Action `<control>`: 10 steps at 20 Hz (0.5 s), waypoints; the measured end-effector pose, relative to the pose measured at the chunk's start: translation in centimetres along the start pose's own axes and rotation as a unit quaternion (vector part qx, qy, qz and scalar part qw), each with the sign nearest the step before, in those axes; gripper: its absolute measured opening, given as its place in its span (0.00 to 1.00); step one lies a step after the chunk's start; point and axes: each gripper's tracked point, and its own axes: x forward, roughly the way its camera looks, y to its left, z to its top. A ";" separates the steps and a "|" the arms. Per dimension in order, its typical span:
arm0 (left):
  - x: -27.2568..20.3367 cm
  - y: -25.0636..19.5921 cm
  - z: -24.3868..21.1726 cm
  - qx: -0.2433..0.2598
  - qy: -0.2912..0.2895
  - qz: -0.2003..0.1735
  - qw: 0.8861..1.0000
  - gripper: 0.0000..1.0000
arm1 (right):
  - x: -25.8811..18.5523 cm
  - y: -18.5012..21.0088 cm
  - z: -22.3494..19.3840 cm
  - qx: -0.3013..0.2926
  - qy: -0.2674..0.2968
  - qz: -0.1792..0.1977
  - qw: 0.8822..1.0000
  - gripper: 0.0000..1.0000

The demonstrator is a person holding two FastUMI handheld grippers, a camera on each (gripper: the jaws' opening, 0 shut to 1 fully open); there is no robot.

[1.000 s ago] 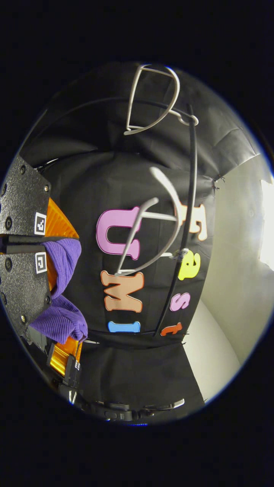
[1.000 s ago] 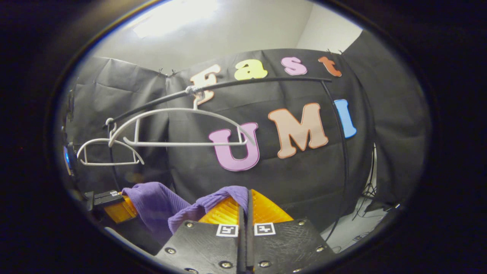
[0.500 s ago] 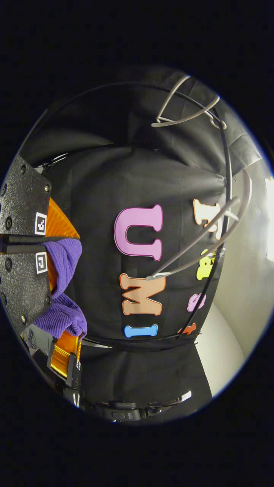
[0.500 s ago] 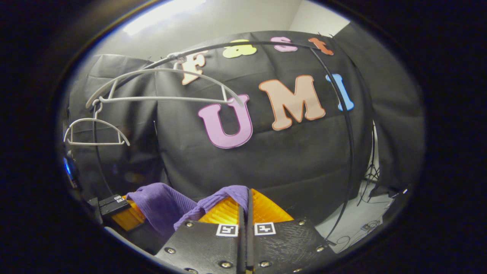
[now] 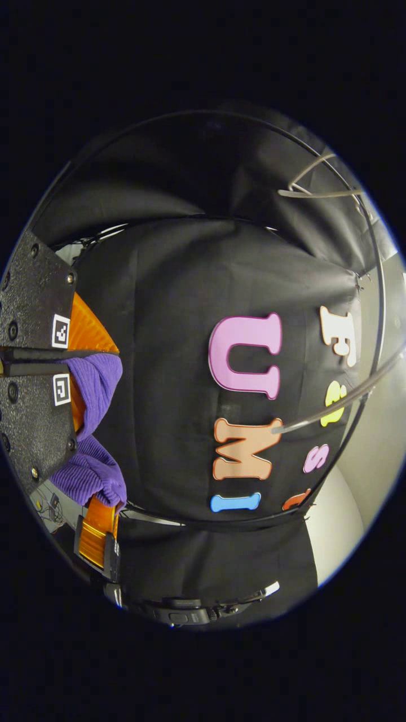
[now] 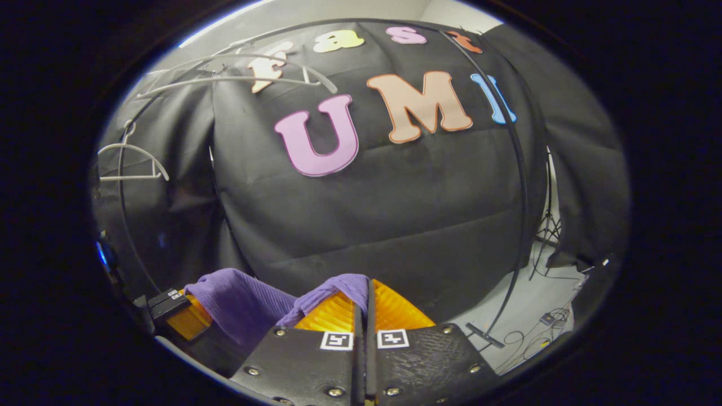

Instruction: Grasp the clothes on the hanger with both hands and then place them into the laundry hamper below.

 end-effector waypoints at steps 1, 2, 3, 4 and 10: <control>0.3 0.2 -0.8 -0.001 0.002 0.002 1.000 0.02 | 0.2 -0.4 -1.0 -0.004 0.008 -0.006 1.000 0.01; 0.6 0.4 -2.0 0.000 0.007 0.005 1.000 0.02 | 0.5 -0.8 -2.0 -0.008 0.016 -0.008 1.000 0.02; 0.7 0.5 -3.1 0.004 0.013 0.005 1.000 0.02 | 0.7 -1.2 -3.0 -0.009 0.024 -0.011 1.000 0.02; 0.7 0.6 -4.3 0.008 0.020 0.004 1.000 0.02 | 0.9 -1.3 -4.3 -0.016 0.031 -0.014 0.999 0.02; 1.1 1.5 -10.8 0.017 0.087 0.006 0.996 0.04 | 2.0 -3.0 -10.2 -0.031 0.086 -0.025 0.995 0.08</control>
